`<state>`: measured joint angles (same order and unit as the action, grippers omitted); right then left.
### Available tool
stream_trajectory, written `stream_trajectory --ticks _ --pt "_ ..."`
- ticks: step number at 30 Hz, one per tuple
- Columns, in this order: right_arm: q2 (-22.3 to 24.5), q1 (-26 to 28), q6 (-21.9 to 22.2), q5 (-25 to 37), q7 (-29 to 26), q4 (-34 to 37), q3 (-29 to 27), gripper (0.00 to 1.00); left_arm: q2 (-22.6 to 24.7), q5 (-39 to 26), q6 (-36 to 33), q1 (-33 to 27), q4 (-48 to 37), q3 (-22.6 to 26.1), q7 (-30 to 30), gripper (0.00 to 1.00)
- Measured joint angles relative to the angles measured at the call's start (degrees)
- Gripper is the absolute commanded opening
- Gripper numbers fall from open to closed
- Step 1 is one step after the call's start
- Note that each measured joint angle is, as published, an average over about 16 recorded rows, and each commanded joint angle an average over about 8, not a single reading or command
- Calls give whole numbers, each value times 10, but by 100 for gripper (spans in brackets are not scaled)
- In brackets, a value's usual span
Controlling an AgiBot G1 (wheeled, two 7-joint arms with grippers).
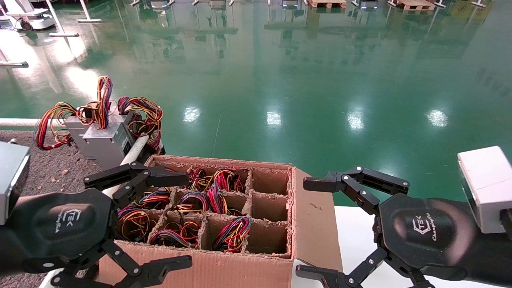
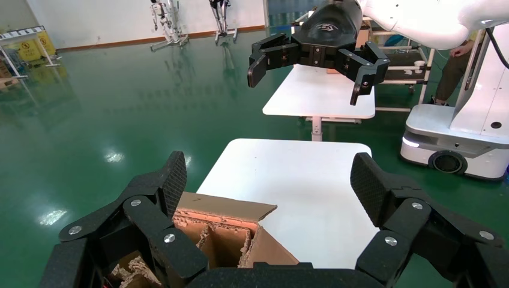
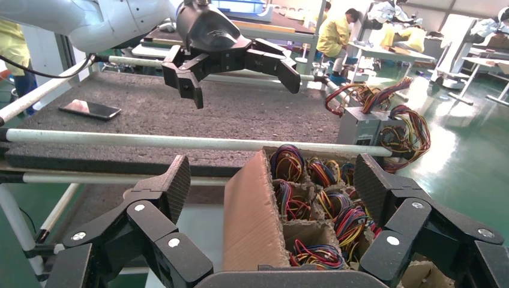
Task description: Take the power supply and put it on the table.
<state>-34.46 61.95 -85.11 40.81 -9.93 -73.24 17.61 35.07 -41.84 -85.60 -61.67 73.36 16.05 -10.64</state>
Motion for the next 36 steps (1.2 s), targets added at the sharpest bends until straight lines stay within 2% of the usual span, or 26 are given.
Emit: stream_trajectory --ticks 36 --pt "0 0 0 0 0 0 0 100 0 0 0 0 0 0 0 100"
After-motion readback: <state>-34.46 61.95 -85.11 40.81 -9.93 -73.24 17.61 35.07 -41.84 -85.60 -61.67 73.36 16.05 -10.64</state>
